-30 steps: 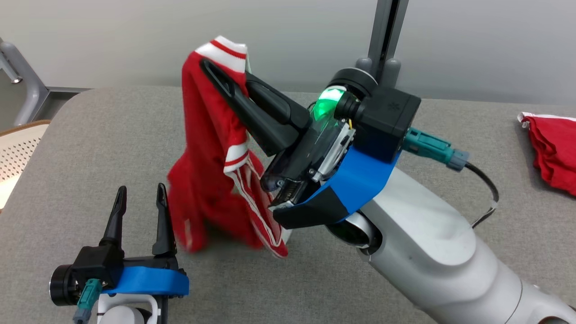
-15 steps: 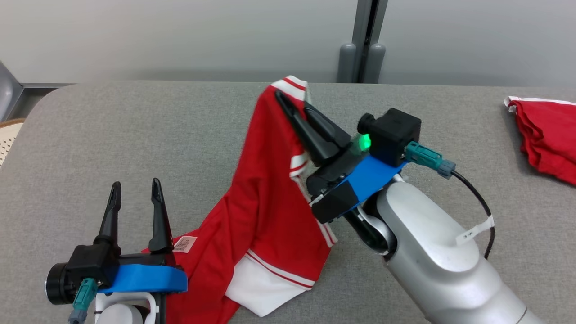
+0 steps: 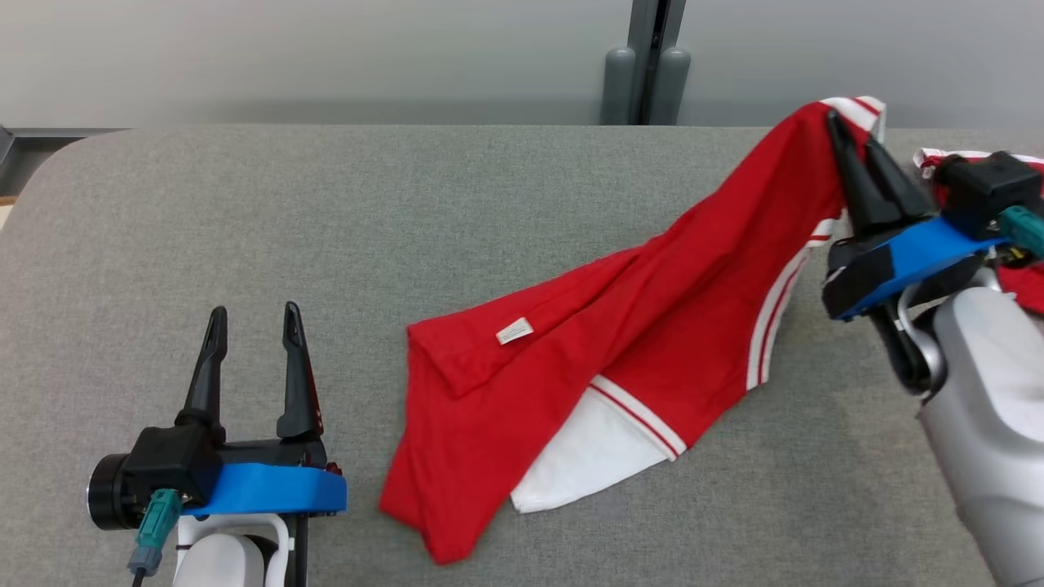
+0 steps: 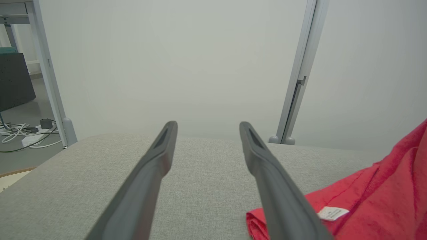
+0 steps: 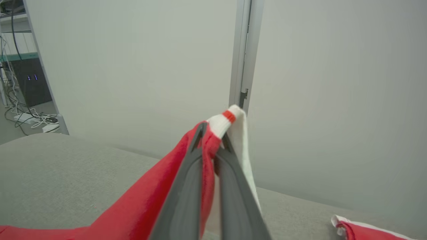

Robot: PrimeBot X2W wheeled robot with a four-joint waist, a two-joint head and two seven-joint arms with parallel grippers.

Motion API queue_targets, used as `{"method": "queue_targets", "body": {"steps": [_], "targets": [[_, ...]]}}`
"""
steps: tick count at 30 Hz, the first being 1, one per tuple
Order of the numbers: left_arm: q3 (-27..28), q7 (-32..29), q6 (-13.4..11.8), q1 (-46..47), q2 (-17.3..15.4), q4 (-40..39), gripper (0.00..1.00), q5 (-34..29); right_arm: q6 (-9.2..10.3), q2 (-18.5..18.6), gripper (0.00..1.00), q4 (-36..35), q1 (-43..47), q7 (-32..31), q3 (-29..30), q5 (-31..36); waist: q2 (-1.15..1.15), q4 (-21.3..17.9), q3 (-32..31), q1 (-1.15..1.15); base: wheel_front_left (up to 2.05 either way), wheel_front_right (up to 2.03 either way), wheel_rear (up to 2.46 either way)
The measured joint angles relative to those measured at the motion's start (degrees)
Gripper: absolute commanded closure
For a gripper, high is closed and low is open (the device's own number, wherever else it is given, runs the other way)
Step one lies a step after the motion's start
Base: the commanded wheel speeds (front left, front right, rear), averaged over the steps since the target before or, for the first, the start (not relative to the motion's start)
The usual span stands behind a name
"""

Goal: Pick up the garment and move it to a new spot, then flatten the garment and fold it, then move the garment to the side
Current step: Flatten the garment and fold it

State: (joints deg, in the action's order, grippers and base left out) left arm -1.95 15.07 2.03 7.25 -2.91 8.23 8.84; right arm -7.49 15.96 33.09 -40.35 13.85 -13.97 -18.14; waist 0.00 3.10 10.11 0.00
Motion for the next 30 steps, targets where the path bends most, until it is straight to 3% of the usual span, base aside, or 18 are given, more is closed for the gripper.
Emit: {"method": "queue_targets", "body": {"steps": [7,9,10,21,30], "targets": [[-0.80,0.00,0.00,0.48,0.00,0.24,0.00,0.25,0.00,2.86,1.00,9.16,-1.70,-0.85,4.06,2.71,0.00,0.90,0.91,0.00,0.00,0.00,0.00],[-0.89,0.00,-0.04,0.64,0.00,0.26,0.00,0.38,-0.01,2.10,0.29,11.77,-1.68,-0.75,4.35,3.09,0.00,1.08,1.09,0.00,0.00,0.00,0.00],[-0.98,0.00,-0.11,0.71,-0.01,0.29,0.00,0.47,0.00,1.82,0.00,13.14,-1.62,-0.67,4.38,3.20,0.00,1.14,1.20,0.00,0.00,0.00,0.00],[-0.98,0.00,-0.71,0.77,-0.01,0.63,0.00,0.66,0.00,-0.45,0.00,17.93,5.11,1.04,7.12,2.26,0.00,-0.26,0.58,0.00,0.00,0.00,0.00],[0.13,0.00,-0.48,-0.75,0.01,0.63,0.00,0.16,0.00,-3.28,0.00,1.21,16.42,1.15,14.69,3.08,0.00,-2.28,-1.65,0.00,0.00,0.00,0.00]]}}
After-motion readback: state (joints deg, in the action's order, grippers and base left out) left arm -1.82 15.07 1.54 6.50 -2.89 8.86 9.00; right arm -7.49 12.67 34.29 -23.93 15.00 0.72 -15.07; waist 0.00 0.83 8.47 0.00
